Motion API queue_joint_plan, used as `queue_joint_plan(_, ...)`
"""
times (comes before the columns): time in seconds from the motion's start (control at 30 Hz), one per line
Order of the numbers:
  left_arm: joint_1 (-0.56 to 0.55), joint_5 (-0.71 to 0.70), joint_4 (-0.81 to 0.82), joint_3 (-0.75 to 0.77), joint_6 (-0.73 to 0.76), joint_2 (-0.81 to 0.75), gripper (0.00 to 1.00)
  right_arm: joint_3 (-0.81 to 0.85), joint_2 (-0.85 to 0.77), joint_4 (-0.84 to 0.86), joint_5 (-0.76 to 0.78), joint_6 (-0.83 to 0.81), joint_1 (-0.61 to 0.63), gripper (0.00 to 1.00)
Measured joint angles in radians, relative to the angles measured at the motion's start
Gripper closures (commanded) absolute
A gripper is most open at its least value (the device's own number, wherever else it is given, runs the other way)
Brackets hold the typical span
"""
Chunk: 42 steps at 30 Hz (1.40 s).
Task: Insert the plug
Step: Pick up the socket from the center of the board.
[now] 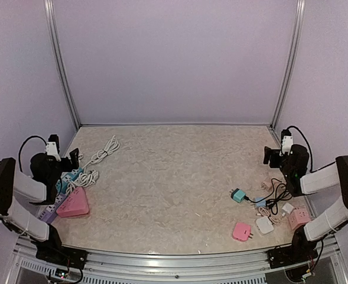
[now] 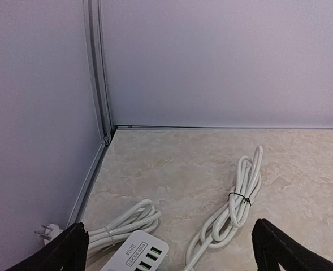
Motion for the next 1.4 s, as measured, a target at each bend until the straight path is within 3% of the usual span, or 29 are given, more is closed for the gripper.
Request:
queue_joint_plan(0.2, -0.001, -0.003, 0.0, 0.0, 0.0, 0.0, 0.01, 0.143, -0.212, -0.249, -0.043, 0.044, 0.0, 0.0)
queue_joint_plan(0.37, -0.004, -0.008, -0.002, 0.0, 0.0, 0.0, 0.01, 0.24, -0.311, -0.465, -0.192, 0.13, 0.0, 0.02)
queue_joint_plan(0.5, -0.014, -0.107, -0.085, 0.036, -0.018, -0.008, 0.01, 0.319, -0.335, -0.59, -0.322, 0.22, 0.0, 0.09)
queue_joint_plan(0.63, 0.009, -0.071, -0.422, 0.25, -0.005, -0.045, 0.03, 0.393, -0.341, -0.685, -0.412, 0.303, 0.0, 0.14)
queue_joint_plan(0.87, 0.011, 0.056, -1.196, 0.878, 0.322, -0.051, 0.01, 0.475, -0.341, -0.859, -0.403, 0.37, 0.058, 0.07)
queue_joint_plan(0.97, 0.009, 0.046, -1.502, 1.086, 0.453, 0.021, 0.13, 0.493, -0.341, -0.926, -0.373, 0.362, 0.113, 0.05)
queue_joint_plan(1.07, 0.027, 0.013, -1.728, 1.193, 0.528, 0.147, 0.23, 0.508, -0.341, -0.967, -0.349, 0.347, 0.155, 0.05)
queue_joint_plan(1.2, 0.076, -0.054, -1.915, 1.224, 0.582, 0.328, 0.26, 0.513, -0.341, -0.991, -0.344, 0.331, 0.187, 0.04)
queue_joint_plan(1.4, 0.084, -0.192, -2.018, 1.21, 0.65, 0.44, 0.25, 0.513, -0.341, -1.009, -0.35, 0.313, 0.195, 0.01)
